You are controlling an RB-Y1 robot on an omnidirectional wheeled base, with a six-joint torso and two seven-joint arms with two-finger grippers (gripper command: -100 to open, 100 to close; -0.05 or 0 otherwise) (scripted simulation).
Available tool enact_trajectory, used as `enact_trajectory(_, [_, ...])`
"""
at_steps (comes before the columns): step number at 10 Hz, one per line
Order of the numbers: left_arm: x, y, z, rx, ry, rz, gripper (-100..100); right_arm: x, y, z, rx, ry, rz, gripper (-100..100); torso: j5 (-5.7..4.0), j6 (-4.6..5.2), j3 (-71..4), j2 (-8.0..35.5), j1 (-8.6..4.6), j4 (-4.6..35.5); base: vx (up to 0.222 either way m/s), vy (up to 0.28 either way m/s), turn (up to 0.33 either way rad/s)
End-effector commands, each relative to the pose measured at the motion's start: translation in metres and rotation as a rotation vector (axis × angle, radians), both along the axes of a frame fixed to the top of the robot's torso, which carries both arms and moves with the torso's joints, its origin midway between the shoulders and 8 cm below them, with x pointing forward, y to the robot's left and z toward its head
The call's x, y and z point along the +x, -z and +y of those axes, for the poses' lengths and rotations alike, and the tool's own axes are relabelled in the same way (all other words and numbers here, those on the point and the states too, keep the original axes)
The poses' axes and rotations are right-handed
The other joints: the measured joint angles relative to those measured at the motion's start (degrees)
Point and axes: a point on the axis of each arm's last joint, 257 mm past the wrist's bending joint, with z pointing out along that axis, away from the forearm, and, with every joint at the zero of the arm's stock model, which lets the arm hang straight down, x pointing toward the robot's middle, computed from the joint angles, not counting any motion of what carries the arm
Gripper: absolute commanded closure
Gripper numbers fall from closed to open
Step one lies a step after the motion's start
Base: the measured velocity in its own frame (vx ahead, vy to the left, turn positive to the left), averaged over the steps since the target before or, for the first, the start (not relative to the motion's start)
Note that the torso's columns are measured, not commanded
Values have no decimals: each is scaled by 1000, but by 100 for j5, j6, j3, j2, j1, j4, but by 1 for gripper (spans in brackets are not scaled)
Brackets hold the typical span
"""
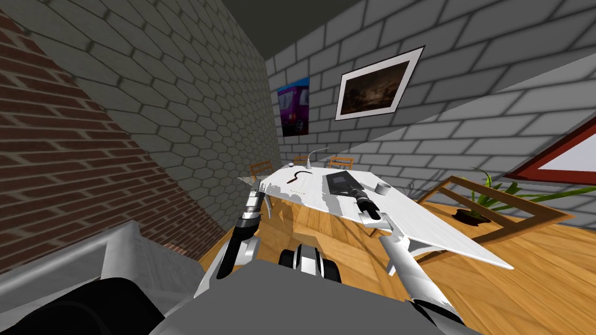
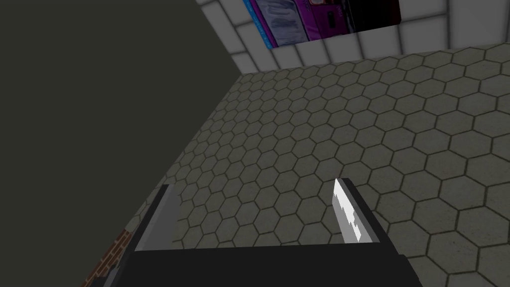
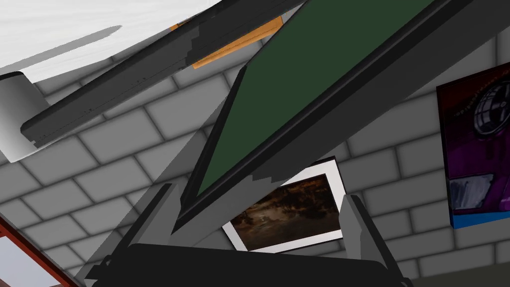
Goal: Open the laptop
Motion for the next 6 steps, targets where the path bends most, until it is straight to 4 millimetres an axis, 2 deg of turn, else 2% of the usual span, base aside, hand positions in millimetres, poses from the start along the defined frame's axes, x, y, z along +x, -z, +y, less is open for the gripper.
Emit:
enact_trajectory(1, [0, 0, 0, 0, 0, 0, 0, 1, 0, -1, 2, 2, 3, 0, -4, 3, -6, -12, -1, -7, -6, 0, -1])
enact_trajectory(6, [0, 0, 0, 0, 0, 0, 0, 0, 3, -1, 3, 3, 8, 0, -11, 1, -11, -18, -12, -15, 0, 0, 0])
